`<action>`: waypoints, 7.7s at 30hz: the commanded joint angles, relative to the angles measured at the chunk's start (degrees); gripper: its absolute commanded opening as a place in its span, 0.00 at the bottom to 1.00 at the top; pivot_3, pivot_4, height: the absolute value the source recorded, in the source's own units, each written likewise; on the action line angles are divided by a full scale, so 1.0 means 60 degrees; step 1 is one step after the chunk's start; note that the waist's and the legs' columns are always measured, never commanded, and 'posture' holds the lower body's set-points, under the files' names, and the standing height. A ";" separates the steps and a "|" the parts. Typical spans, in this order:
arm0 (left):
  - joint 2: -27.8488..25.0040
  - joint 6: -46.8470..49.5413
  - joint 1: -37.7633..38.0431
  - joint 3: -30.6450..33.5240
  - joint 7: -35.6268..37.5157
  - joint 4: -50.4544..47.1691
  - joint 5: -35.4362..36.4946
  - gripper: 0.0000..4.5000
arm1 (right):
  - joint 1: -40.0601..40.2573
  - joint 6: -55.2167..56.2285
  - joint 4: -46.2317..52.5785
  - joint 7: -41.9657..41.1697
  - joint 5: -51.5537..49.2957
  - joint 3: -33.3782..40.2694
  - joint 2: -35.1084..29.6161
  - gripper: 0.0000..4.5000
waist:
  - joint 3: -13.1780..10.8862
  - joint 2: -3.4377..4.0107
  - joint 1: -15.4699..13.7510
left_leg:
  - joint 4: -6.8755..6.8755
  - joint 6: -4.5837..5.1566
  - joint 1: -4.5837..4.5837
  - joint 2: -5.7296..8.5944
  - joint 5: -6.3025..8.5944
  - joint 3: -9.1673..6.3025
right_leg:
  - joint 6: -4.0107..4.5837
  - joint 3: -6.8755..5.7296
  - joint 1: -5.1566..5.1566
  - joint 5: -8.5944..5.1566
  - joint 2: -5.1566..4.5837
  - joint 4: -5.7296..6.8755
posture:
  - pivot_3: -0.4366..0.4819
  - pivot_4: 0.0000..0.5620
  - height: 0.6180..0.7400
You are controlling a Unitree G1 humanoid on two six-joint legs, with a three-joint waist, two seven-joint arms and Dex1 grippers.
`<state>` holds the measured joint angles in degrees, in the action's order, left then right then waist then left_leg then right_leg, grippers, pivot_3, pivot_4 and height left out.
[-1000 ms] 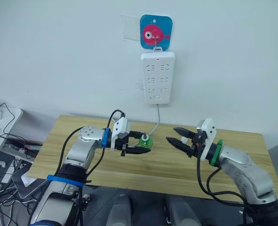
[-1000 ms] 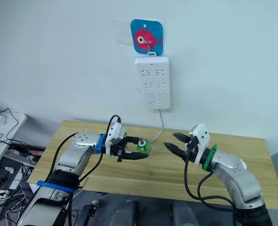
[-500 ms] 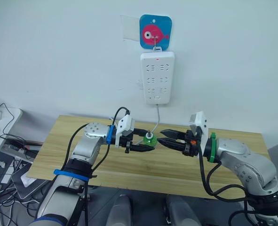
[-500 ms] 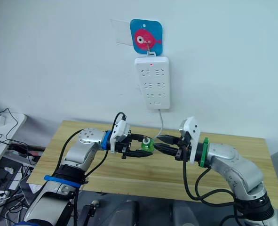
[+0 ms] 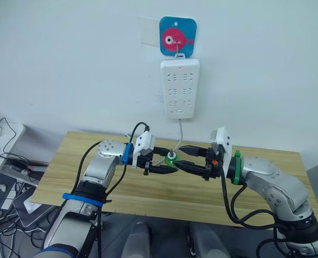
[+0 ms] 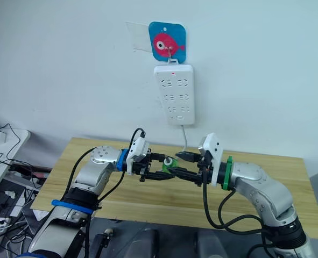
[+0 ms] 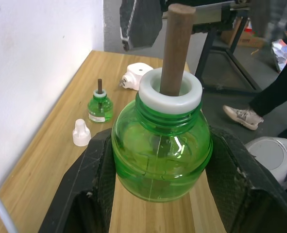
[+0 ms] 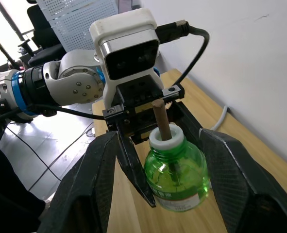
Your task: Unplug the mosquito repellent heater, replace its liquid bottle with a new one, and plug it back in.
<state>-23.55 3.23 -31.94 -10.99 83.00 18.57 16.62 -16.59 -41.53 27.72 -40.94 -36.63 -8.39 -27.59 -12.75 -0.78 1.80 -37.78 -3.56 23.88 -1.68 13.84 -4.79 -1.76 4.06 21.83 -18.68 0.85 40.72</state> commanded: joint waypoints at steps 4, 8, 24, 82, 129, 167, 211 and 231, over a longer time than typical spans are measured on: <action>0.0092 -0.0081 -0.0176 -0.0065 0.0055 -0.0186 0.0066 0.50 | -0.0228 0.0361 -0.0155 0.0008 0.0439 -0.0365 0.0286 0.61 | 0.0000 0.0000 0.0003 | 0.0001 0.0000 0.0000 0.0000 0.0000 0.0000 | 0.0000 0.0001 0.0001 0.0000 0.0000 0.0000 | 0.52 0.35 1.00; 0.0106 -0.0069 -0.0221 -0.0060 0.0107 -0.0168 0.0081 0.50 | -0.0414 0.0522 -0.0505 0.0013 0.0764 -0.0628 0.0525 0.61 | 0.0000 0.0000 0.0004 | 0.0000 0.0000 0.0000 0.0000 0.0000 0.0000 | 0.0000 0.0001 0.0001 0.0000 0.0000 0.0001 | 0.52 0.35 1.00; 0.0173 0.0336 -0.0224 0.0033 -0.0021 -0.0264 0.0174 0.50 | -0.0458 0.1028 -0.0950 -0.0212 0.1459 -0.0814 0.0697 0.19 | 0.0000 0.0000 -0.0002 | 0.0000 0.0000 0.0003 0.0000 0.0000 -0.0003 | 0.0000 -0.0002 0.0003 0.0000 0.0000 0.0000 | 0.52 0.35 1.00; 0.4034 -0.3686 -0.0305 0.0550 -0.5195 0.0228 -0.0111 0.72 | 0.0165 0.0567 0.0039 0.9961 -1.0367 0.3435 0.1860 0.19 | 0.0005 0.0003 0.0071 | 0.0001 -0.0001 0.0013 0.0004 -0.0001 0.0011 | -0.0001 0.0012 0.0006 0.0000 0.0002 -0.0002 | 0.45 0.30 1.00; 0.2778 -0.2139 0.0580 0.0612 -0.4152 -0.0831 0.0420 0.50 | 0.1462 0.1848 -0.6706 -0.2745 0.2878 -0.0242 -0.7125 0.99 | -0.0120 0.0019 -0.0024 | 0.0008 0.0000 -0.0002 0.0010 0.0001 0.0017 | -0.0032 0.0009 -0.0062 0.0018 -0.0017 -0.0130 | 0.53 0.41 1.00; 0.2673 -0.1767 0.0616 0.0549 -0.4265 -0.1134 0.0408 0.50 | 0.0441 0.1399 -0.7744 -0.3695 0.4820 0.0290 -0.5752 0.99 | -0.0260 -0.0001 -0.0033 | 0.0000 0.0000 -0.0007 0.0019 0.0001 0.0010 | -0.0038 0.0006 -0.0077 0.0023 -0.0029 -0.0126 | 0.53 0.46 1.00; 0.2790 -0.1788 0.0596 0.0540 -0.4208 -0.1061 0.0322 0.50 | -0.0279 0.3035 -0.7890 -0.4110 0.6434 -0.0763 -0.5132 0.99 | -0.0308 -0.0001 -0.0037 | 0.0003 -0.0001 -0.0004 0.0020 0.0001 0.0009 | -0.0039 0.0003 -0.0073 0.0023 -0.0032 -0.0128 | 0.53 0.45 1.00; 0.2760 -0.1744 0.0571 0.0540 -0.4168 -0.1102 0.0350 0.50 | -0.0733 0.3994 -0.9105 -0.4126 0.7036 -0.0892 -0.4547 0.71 | -0.0316 -0.0002 -0.0038 | 0.0003 -0.0002 -0.0005 0.0022 0.0001 0.0008 | -0.0038 0.0001 -0.0073 0.0024 -0.0038 -0.0127 | 0.54 0.43 1.00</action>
<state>-7.12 -6.73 -28.16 -7.55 58.05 14.03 18.00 -21.19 -17.85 -26.70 -64.95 5.56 -14.57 -54.56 -14.65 -0.79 1.57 -37.77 -3.57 23.85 -1.55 13.85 -4.75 -1.99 4.06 21.38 -18.53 0.63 39.95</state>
